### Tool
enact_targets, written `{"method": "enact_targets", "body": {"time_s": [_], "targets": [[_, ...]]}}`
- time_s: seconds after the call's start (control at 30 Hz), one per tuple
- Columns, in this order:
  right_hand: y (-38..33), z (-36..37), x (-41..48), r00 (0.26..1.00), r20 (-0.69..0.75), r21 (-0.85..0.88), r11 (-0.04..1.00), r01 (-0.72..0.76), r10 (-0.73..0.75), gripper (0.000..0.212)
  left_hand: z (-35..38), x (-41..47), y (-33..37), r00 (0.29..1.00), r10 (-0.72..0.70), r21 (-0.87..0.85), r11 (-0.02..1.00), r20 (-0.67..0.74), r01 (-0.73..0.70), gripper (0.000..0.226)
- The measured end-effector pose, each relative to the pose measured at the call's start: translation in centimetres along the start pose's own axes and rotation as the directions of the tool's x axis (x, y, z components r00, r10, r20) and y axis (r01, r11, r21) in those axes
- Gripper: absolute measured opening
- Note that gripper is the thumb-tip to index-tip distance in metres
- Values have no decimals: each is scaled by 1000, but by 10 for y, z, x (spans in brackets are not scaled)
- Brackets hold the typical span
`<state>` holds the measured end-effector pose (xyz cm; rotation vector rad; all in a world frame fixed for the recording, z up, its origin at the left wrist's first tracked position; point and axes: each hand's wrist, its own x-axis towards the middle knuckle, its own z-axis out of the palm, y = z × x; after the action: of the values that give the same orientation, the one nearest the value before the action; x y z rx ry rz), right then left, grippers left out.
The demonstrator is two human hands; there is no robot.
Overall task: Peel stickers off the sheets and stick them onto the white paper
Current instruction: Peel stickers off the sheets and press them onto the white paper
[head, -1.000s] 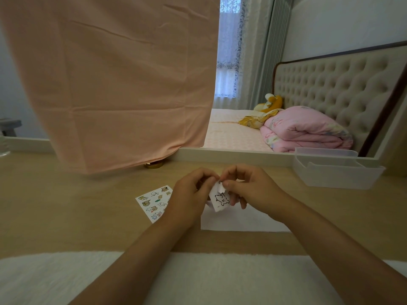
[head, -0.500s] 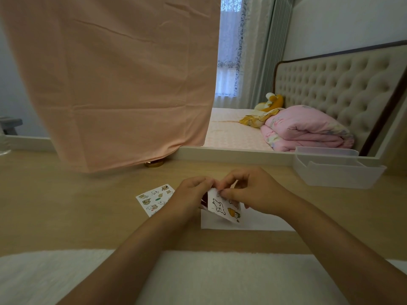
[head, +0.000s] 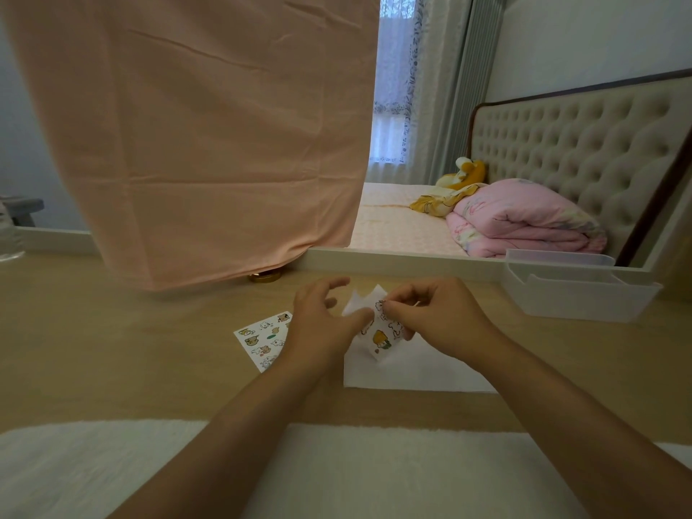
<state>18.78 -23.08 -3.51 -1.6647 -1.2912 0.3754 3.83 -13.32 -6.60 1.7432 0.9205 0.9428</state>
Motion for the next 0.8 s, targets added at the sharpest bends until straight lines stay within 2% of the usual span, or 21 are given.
{"method": "enact_targets", "body": {"time_s": [0.1, 0.23, 0.33, 0.5, 0.67, 0.8], "targets": [[-1, 2, -1, 997, -15, 110, 991, -73, 75, 6, 4, 0, 1, 993, -120, -165, 979, 0, 119, 31], [-2, 5, -1, 985, 9, 183, 968, -169, 170, 11, 5, -2, 1, 996, -93, -183, 979, 15, 95, 13], [1, 8, 0, 976, 21, 200, 956, -216, 216, 14, 5, -3, 3, 992, -122, -242, 962, 46, 129, 11], [4, 12, -1, 973, 27, 199, 953, -230, 229, 17, 3, -6, 6, 986, -151, -242, 956, 72, 164, 19], [4, 15, -3, 980, 38, 187, 962, -199, 196, 11, 0, -6, 8, 979, -142, -183, 969, 145, 168, 23], [7, 15, -3, 960, 27, 283, 919, -274, 278, 12, -1, -8, 7, 970, -106, -66, 990, 219, 123, 27]]}}
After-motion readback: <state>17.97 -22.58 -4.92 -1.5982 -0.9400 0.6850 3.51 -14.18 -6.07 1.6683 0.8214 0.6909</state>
